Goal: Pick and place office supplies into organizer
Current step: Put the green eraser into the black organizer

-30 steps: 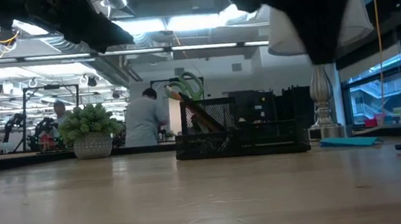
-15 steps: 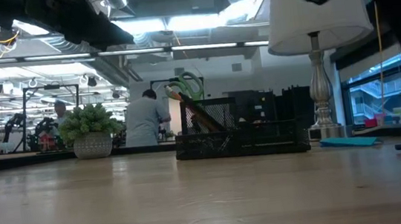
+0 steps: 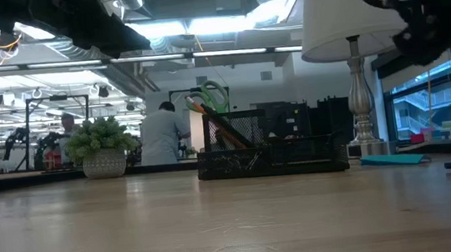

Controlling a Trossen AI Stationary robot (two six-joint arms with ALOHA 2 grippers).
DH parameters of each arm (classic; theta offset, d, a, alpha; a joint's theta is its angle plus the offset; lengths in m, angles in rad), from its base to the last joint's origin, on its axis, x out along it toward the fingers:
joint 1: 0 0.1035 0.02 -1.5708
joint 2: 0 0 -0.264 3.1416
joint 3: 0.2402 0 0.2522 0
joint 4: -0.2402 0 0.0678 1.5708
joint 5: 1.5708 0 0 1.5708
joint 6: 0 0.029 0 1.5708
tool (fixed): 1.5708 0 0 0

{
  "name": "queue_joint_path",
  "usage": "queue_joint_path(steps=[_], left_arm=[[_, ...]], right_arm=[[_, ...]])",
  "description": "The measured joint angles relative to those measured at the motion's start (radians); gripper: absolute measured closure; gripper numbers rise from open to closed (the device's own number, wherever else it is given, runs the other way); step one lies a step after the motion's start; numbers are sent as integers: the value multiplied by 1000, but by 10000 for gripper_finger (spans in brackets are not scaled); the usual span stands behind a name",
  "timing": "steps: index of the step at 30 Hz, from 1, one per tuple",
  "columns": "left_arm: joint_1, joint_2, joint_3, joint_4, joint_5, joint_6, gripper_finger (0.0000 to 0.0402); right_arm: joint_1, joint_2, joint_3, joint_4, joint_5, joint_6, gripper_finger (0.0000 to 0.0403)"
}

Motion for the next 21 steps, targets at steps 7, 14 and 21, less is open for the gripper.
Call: queue_joint_path(steps=[7,14,21], left_arm=[[0,0,0,0,0,-7,320],[0,0,0,0,0,-14,320],[0,0,0,0,0,-46,320]], right_arm=[[2,-2,-44,35,-9,0,242],[2,-1,-47,10,-8,-1,181],[11,-1,-47,19,-6,-3,140]])
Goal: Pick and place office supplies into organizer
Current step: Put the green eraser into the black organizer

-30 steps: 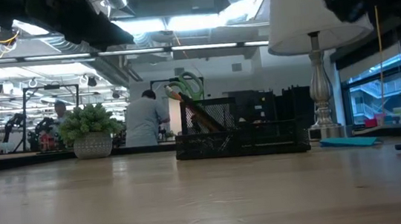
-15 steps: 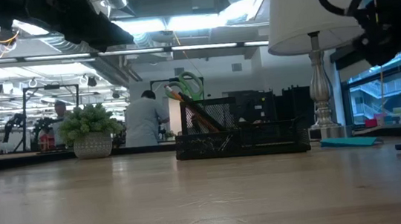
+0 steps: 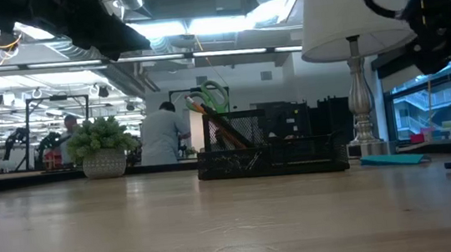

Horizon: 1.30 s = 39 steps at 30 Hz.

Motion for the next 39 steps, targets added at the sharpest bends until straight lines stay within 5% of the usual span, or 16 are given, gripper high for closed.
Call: queue_joint_path(steps=[13,23,39], left_arm=[[0,0,0,0,0,-10,320],[0,0,1,0,0,-50,320],[0,0,1,0,0,-50,320]], right_arm=[[31,0,-7,26,34,-27,137],[16,-13,-156,220,-48,-37,143],[-15,-9,-158,239,-109,-107,328]])
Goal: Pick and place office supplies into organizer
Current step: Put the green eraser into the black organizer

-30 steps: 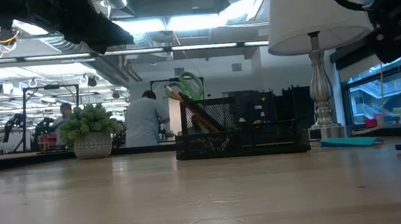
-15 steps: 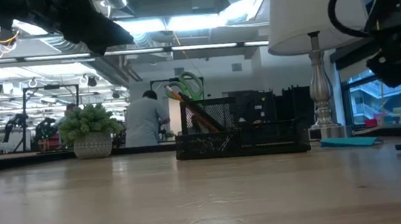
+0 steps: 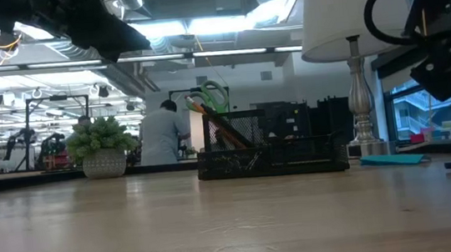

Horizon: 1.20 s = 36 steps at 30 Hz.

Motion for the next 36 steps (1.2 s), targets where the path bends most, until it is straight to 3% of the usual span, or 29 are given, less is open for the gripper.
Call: queue_joint_path(steps=[4,9,12,24,36], left_arm=[[0,0,0,0,0,0,320],[0,0,0,0,0,0,320],[0,0,0,0,0,0,320],[-1,0,0,-4,0,-7,320],[-1,0,0,-2,0,-7,320]], right_arm=[[1,4,22,-18,18,0,352],[-10,15,97,-59,36,-30,354],[-33,11,168,41,92,-79,353],[-235,12,318,233,444,-465,353],[-493,15,328,296,461,-868,353]])
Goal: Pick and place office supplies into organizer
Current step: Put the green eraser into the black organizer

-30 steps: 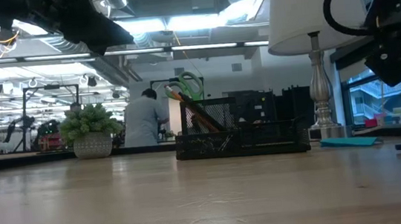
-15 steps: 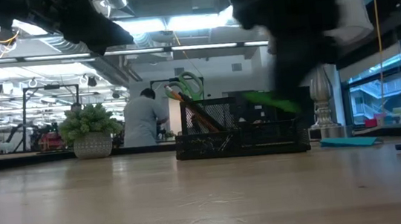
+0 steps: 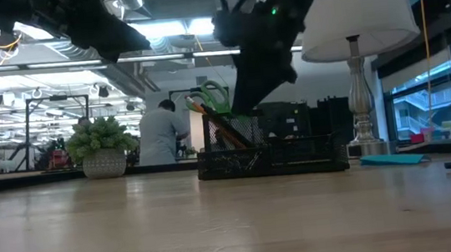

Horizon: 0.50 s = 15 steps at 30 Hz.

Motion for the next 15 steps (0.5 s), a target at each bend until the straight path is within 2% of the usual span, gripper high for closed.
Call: queue_joint_path(steps=[6,15], left_arm=[[0,0,0,0,0,0,320],[1,0,0,-2,-1,4,320]], right_arm=[[-72,31,0,-3,-39,-85,353],[-102,104,0,0,-50,-152,353]])
